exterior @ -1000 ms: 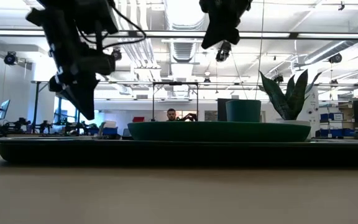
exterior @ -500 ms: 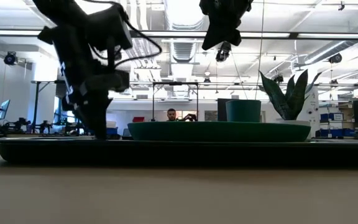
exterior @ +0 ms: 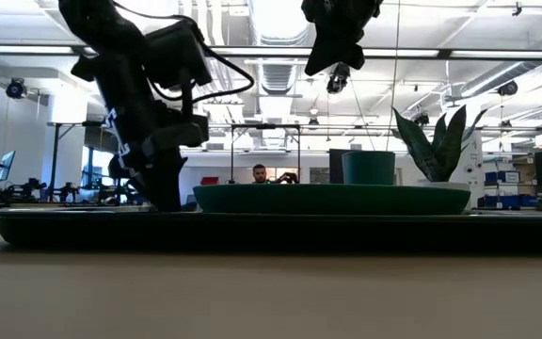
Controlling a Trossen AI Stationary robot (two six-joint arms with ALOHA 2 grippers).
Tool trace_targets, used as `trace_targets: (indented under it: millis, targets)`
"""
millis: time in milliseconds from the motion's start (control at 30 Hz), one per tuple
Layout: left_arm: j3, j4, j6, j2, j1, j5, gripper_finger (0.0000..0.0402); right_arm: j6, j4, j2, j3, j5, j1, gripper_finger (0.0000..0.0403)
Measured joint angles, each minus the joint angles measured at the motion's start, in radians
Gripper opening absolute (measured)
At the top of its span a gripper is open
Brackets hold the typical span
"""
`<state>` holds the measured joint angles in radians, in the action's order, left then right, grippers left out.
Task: Pick and place plate/cup/fork/spoon on tray
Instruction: Adjust the blue spoon on the green tray
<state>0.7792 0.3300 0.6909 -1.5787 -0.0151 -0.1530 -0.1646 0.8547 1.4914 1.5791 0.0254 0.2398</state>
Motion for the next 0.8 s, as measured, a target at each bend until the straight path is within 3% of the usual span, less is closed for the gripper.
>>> trace_targets:
  millis: [800]
  targets:
    - [0.030,0.017,-0.050,0.006,0.060,0.019,0.0000,0.007,0.005,0.000,0.000,0.000,0.000,0.0008]
